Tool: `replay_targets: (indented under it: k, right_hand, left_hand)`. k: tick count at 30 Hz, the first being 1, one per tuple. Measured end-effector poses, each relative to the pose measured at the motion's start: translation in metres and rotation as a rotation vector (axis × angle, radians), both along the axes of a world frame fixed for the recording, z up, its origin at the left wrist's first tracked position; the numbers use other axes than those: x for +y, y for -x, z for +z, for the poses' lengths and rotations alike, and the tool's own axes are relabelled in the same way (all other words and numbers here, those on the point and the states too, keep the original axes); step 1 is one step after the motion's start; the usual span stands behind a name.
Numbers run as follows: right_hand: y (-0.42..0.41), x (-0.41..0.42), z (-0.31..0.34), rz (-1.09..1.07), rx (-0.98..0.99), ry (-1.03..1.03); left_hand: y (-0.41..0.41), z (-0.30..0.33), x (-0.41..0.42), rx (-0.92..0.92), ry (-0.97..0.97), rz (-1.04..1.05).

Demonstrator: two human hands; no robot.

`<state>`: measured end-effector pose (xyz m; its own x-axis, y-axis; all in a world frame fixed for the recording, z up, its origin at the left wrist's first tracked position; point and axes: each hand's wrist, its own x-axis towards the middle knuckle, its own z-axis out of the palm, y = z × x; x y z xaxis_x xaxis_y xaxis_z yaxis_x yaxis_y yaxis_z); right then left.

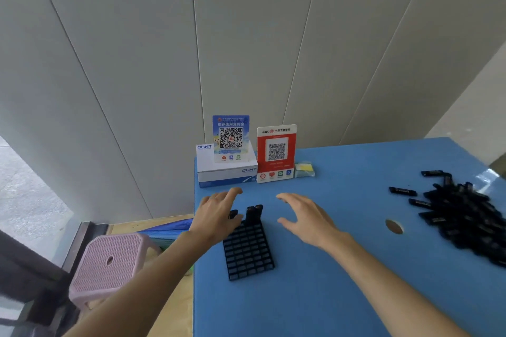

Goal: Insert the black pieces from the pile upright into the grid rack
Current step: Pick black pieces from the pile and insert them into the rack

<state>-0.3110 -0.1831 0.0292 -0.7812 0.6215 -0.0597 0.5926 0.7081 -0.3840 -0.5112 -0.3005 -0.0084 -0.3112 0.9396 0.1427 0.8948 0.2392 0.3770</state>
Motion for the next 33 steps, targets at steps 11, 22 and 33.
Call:
replay_targets:
  k: [11, 22, 33]
  right_hand:
    - [-0.202, 0.032, 0.019, -0.135, 0.027, -0.213]
    - [-0.47, 0.078, 0.007, -0.342, -0.054, -0.27]
    - [-0.543, 0.163, -0.012, -0.557, -0.03, -0.047]
  left_hand:
    - [-0.174, 0.024, 0.047, 0.212, -0.038, -0.133]
    - [-0.402, -0.002, 0.116, 0.153, 0.116, -0.313]
    - [-0.474, -0.018, 0.222, 0.128, 0.136, -0.377]
